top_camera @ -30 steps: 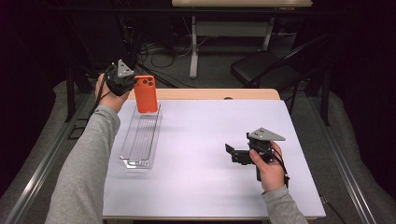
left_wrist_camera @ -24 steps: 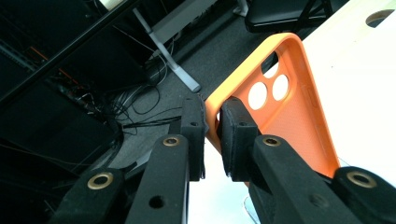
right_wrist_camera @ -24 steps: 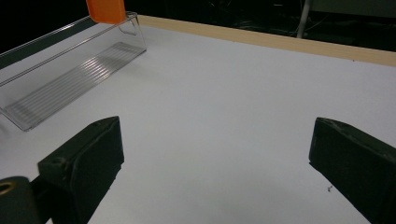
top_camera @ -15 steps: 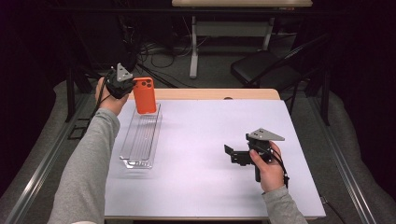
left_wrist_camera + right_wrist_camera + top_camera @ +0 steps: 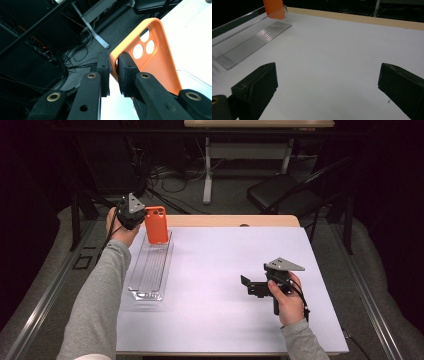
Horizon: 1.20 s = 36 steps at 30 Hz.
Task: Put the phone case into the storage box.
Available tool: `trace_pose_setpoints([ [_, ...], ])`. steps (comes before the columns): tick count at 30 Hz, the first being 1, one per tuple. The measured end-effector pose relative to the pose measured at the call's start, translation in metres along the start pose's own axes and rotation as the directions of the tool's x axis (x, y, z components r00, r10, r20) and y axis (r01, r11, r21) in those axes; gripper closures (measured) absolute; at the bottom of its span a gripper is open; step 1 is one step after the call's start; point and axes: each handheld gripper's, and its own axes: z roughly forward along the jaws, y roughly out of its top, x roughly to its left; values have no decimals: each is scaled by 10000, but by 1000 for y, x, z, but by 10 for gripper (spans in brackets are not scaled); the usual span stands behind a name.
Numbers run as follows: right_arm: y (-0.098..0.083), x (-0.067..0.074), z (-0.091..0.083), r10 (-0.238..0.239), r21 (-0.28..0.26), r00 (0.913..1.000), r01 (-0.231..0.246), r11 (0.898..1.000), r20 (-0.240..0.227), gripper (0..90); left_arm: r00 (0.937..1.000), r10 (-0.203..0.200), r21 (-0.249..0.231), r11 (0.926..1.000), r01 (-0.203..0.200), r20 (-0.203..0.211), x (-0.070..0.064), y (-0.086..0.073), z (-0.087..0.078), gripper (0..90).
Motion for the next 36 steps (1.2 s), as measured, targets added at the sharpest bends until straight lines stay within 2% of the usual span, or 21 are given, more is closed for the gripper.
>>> trace_pose_setpoints([
  [11,-1,0,1,-6,37,10000,6,10000,7,21,9996,205,-115,9997,-207,-177,-4,-5,6,811],
  [22,-2,1,1,-40,115,10000,40,9999,-30,22,9997,175,-75,9998,-177,-149,-9,-14,14,811],
  [36,-3,1,2,-127,152,9999,127,9998,-32,22,9979,620,-133,9980,-623,-209,-12,-16,16,810],
])
